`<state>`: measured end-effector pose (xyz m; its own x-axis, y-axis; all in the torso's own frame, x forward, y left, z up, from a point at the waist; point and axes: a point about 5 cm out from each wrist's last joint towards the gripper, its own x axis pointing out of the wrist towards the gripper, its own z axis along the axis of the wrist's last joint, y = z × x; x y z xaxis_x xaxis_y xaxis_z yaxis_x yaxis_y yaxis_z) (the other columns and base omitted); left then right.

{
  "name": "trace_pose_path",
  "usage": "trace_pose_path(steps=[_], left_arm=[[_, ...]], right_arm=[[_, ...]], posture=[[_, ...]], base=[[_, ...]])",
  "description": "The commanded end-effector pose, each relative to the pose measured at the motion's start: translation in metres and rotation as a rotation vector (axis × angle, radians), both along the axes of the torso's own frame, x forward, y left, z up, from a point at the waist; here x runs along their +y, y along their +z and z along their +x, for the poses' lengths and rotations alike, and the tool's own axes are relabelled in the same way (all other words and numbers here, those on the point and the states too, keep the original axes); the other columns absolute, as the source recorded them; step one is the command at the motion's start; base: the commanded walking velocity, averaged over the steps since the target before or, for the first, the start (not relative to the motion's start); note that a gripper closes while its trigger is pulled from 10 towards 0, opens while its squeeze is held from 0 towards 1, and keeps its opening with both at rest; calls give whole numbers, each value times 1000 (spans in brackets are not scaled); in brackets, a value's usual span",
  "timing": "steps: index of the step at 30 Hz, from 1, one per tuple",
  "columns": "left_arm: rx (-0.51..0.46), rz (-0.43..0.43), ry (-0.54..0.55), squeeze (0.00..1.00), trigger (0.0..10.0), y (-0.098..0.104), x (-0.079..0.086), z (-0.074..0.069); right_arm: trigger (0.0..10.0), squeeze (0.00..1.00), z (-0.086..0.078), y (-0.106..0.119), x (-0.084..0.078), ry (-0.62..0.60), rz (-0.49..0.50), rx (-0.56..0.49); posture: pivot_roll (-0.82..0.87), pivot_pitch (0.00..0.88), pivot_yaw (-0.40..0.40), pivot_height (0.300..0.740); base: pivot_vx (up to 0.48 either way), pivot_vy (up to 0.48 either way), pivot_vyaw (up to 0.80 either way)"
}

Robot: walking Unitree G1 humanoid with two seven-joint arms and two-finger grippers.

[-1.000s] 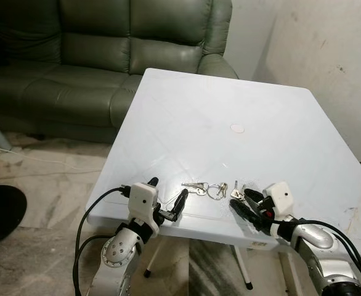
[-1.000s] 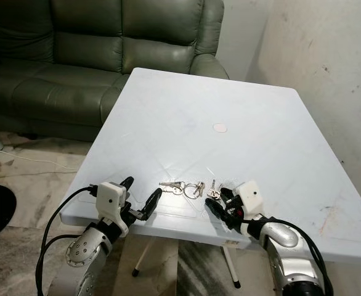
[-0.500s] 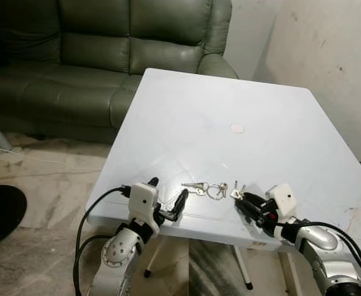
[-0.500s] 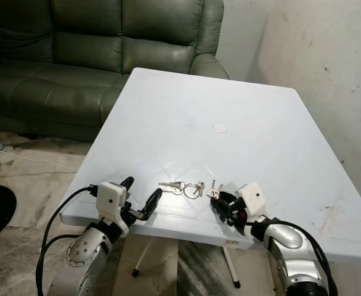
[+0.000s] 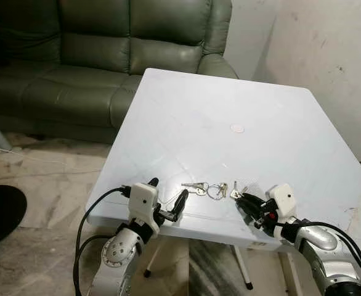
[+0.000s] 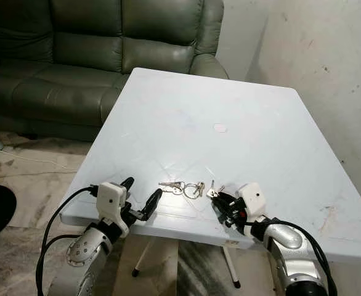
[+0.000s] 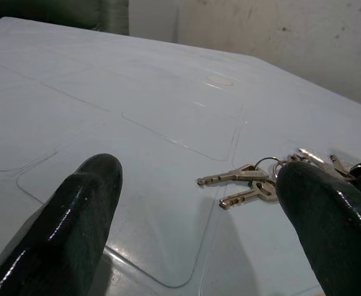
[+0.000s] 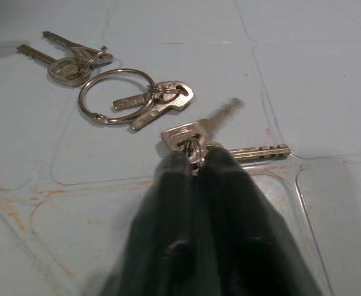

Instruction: Hang keys on a hook

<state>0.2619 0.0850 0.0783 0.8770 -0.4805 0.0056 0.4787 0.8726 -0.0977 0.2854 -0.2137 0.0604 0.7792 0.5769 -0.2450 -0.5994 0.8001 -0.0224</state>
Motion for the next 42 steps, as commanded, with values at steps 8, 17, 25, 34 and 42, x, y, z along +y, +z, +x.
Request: trace_pose_path(steps=[8,17,25,34,42], left_arm=[[-9,2,-16,0,10000,3,-4,1],[-9,-1,-23,0,10000,3,-6,1],[-11,-1,-27,0,10000,3,-7,1],[-8,-4,-27,0,10000,3,-7,1],[-6,-3,-25,0,10000,3,-7,1]], right_arm=[[10000,0,4,4,-10,-25,-37,-21],[10000,0,4,5,-14,-43,-18,-39],[10000,1000,5,4,-16,-51,-41,-28],[8118,0,3,4,-16,-17,-26,-32],[0,0,2,5,-21,-23,-32,-41]], posture=[[44,38,-107,740],[43,33,-106,740],[42,28,-104,740],[38,34,-103,740],[35,38,-101,740]], base=[[0,0,0],[0,0,0],[0,0,0],[0,0,0],[0,0,0]])
